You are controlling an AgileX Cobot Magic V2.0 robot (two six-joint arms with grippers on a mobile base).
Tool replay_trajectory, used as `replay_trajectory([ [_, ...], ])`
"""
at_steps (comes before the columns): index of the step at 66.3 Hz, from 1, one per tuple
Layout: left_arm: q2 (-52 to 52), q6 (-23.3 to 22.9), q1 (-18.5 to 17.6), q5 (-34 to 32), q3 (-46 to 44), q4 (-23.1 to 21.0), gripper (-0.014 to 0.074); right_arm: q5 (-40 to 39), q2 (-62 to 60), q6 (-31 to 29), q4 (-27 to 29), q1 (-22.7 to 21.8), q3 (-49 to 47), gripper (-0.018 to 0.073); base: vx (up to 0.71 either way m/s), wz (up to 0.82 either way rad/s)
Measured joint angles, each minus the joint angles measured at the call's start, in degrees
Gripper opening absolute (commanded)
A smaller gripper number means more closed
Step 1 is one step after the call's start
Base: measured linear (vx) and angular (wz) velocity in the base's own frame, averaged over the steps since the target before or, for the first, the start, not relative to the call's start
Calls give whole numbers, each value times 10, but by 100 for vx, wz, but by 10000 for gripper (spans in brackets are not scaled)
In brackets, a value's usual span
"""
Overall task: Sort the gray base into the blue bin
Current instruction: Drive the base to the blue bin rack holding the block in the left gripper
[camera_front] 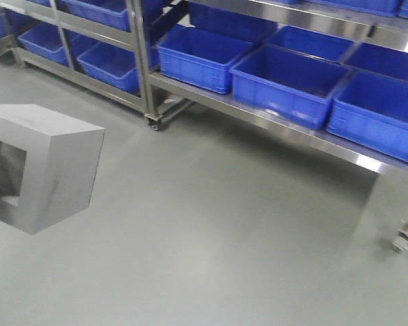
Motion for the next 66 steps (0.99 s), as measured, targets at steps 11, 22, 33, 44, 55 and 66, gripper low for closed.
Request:
replay_trajectory([
  [11, 0, 0, 0, 0, 0, 0, -6, 0, 0, 0, 0, 0, 0, -5, 30, 38],
  [22, 0, 0, 0, 0, 0, 0, -6, 0, 0, 0, 0, 0, 0, -5, 32, 37],
  [33, 0, 0, 0, 0, 0, 0, -6, 0, 0, 0, 0, 0, 0, -5, 35, 33],
  [44, 0, 0, 0, 0, 0, 0, -6, 0, 0, 0, 0, 0, 0, -5, 37, 29],
  [55, 0, 0, 0, 0, 0, 0, -6, 0, 0, 0, 0, 0, 0, -5, 37, 31],
  [66, 0, 0, 0, 0, 0, 0, -6, 0, 0, 0, 0, 0, 0, -5, 36, 41],
])
